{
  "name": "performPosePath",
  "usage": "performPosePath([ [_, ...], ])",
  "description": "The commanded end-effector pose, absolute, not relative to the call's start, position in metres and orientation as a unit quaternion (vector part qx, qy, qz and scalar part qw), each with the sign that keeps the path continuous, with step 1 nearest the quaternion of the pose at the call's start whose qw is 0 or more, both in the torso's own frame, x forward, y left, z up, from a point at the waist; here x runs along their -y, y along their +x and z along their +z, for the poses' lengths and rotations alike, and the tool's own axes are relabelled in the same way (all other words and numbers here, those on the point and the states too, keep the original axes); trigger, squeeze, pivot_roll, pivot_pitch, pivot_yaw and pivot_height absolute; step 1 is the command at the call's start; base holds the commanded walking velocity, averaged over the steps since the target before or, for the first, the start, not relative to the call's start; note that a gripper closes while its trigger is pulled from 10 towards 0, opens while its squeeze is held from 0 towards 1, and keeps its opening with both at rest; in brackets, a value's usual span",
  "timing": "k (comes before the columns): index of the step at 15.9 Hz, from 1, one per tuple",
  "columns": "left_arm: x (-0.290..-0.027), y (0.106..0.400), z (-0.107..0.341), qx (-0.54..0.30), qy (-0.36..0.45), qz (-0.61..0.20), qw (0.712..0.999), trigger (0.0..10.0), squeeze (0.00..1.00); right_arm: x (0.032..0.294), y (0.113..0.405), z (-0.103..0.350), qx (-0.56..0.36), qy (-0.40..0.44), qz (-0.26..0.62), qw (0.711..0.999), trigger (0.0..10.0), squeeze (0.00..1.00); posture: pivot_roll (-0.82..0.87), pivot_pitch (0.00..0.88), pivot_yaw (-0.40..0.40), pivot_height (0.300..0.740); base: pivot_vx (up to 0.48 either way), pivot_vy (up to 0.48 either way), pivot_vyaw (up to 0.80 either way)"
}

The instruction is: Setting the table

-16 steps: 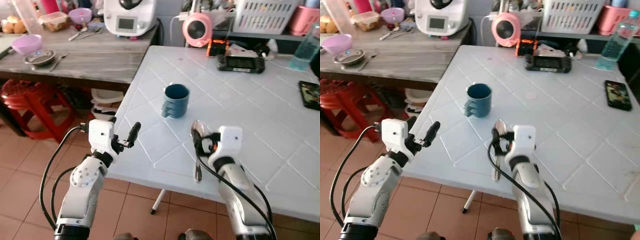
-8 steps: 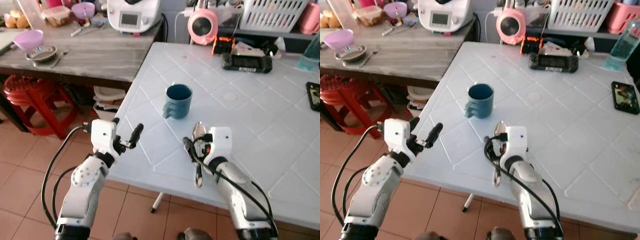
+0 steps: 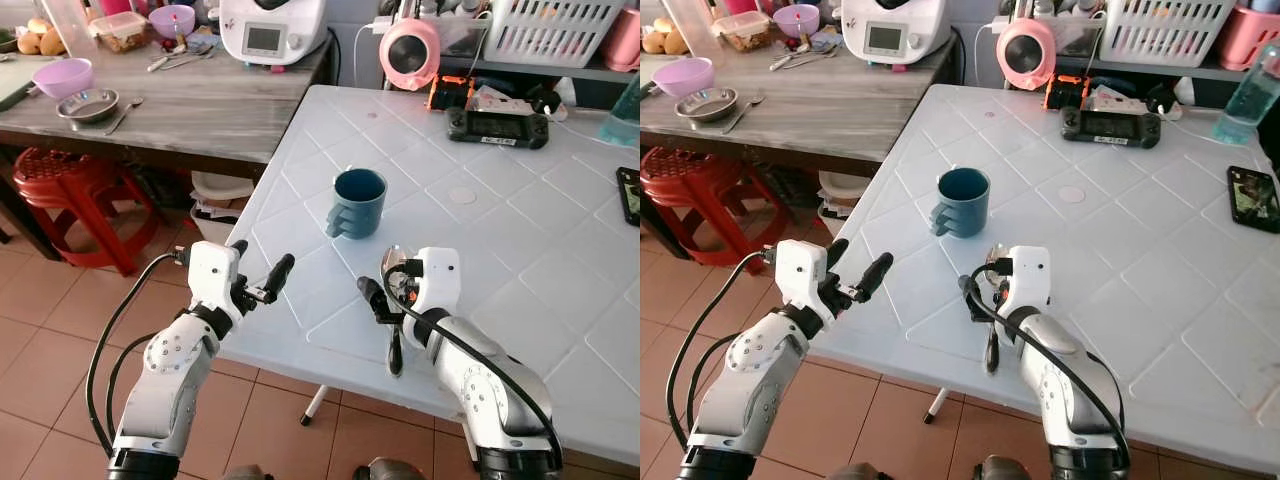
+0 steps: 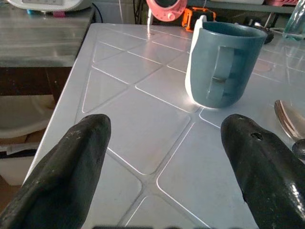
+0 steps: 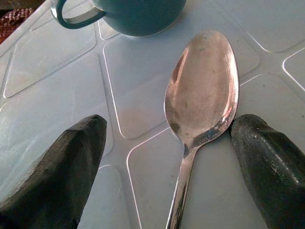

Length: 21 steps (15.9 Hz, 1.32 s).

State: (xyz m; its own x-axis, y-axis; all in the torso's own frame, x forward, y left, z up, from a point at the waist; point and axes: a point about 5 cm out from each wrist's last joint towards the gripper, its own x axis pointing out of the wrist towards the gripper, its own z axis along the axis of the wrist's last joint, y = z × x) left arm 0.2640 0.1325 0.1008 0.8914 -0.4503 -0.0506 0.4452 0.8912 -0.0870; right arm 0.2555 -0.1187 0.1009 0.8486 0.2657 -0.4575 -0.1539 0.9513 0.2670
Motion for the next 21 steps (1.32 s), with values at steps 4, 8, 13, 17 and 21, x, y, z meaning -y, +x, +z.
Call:
performPosePath([
  [4,-0.129,0.265,0.104,-0.035,-0.036,-0.240,0.969,10.0,0.00,0.114,0.246,0.089,-0.321,0.140,0.120,0.929,10.0,0.00,0.00,0.000,0.036,0.740,0.000,0.000,0.00],
  [8,-0.127,0.263,0.101,-0.042,-0.036,-0.248,0.967,10.0,0.00,0.109,0.239,0.101,-0.334,0.117,0.154,0.923,10.0,0.00,-0.01,0.000,0.032,0.740,0.000,0.000,0.00],
  [13,-0.118,0.263,0.096,-0.065,-0.040,-0.260,0.963,10.0,0.00,0.131,0.224,0.065,-0.406,0.045,0.129,0.904,10.0,0.00,-0.03,0.000,0.037,0.740,0.000,0.000,0.00],
  [17,-0.114,0.264,0.096,-0.069,-0.042,-0.272,0.959,10.0,0.00,0.142,0.231,0.049,-0.422,0.037,0.097,0.900,0.0,0.00,-0.03,0.000,0.041,0.740,0.000,0.000,0.00],
  [21,-0.112,0.263,0.095,-0.079,-0.044,-0.281,0.955,10.0,0.00,0.154,0.236,0.046,-0.433,0.040,0.092,0.896,1.3,0.00,-0.04,0.000,0.043,0.740,0.000,0.000,0.00],
])
